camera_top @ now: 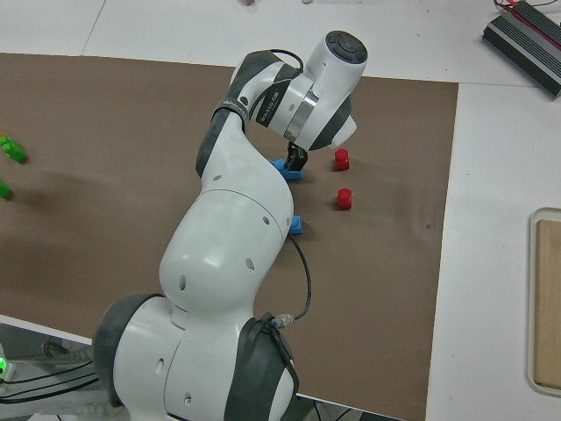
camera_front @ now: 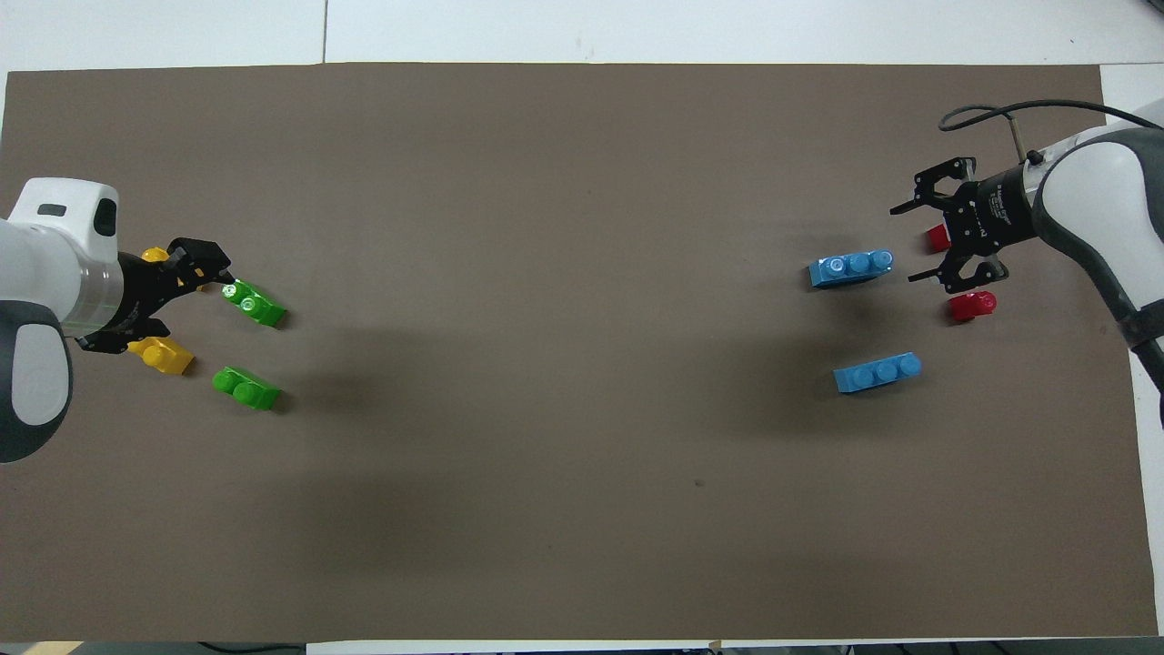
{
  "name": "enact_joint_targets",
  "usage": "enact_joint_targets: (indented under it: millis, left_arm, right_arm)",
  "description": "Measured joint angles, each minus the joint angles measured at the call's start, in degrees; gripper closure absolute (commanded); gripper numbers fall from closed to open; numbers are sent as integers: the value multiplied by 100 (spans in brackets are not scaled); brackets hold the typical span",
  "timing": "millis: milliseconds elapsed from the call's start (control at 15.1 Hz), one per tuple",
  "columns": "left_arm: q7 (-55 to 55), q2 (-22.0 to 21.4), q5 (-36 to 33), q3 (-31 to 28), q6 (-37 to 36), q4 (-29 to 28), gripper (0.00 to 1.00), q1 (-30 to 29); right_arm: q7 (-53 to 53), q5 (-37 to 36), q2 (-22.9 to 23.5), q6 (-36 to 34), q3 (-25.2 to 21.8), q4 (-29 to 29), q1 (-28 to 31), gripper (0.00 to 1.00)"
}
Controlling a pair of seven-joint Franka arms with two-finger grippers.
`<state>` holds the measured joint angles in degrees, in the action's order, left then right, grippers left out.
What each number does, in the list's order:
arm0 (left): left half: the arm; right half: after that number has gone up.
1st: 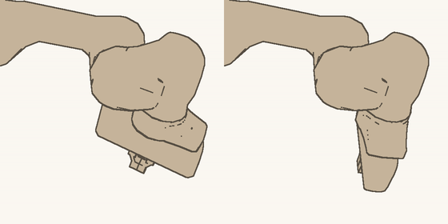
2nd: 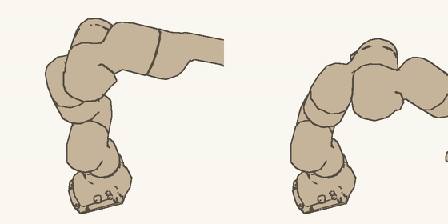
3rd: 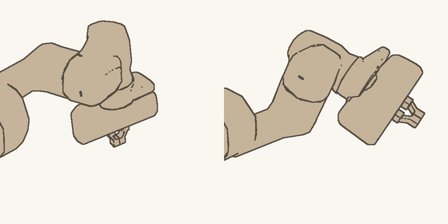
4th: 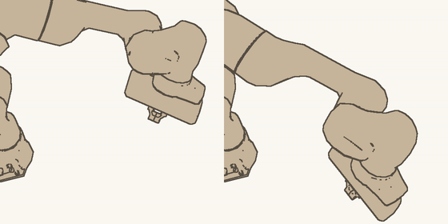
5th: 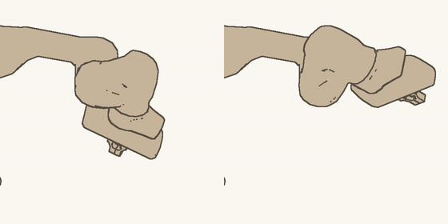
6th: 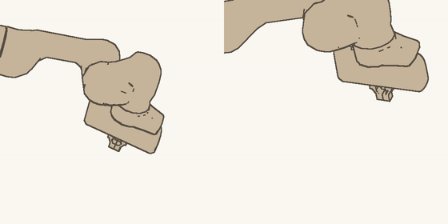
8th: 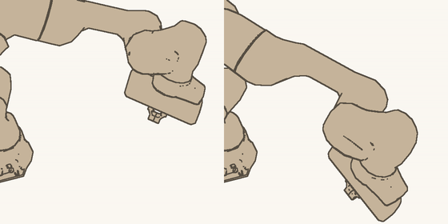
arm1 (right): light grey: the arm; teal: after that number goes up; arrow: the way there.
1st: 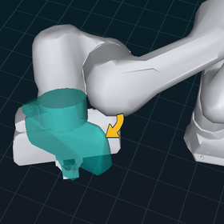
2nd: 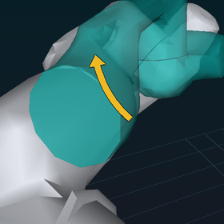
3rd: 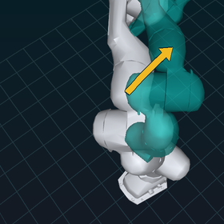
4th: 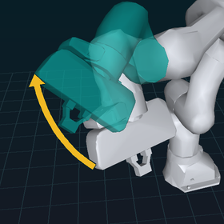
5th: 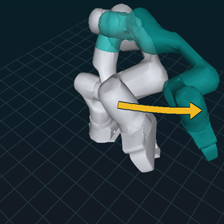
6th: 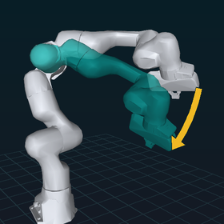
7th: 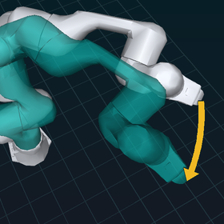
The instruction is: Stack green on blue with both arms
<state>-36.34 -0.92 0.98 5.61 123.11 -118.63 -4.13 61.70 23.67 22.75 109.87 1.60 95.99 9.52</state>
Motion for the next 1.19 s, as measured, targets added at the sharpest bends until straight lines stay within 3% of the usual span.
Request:
enact_joint_targets:
  millis: [396,1189]
  left_arm:
    - [-561,751,0,-51,818,8,0,-113]
    - [-1195,1477,9,-53,1588,27,0,-238]
  right_arm:
    - [-29,30,217,216,18,6,31,8]
    - [-629,208,533,966,30,384,-14,7]
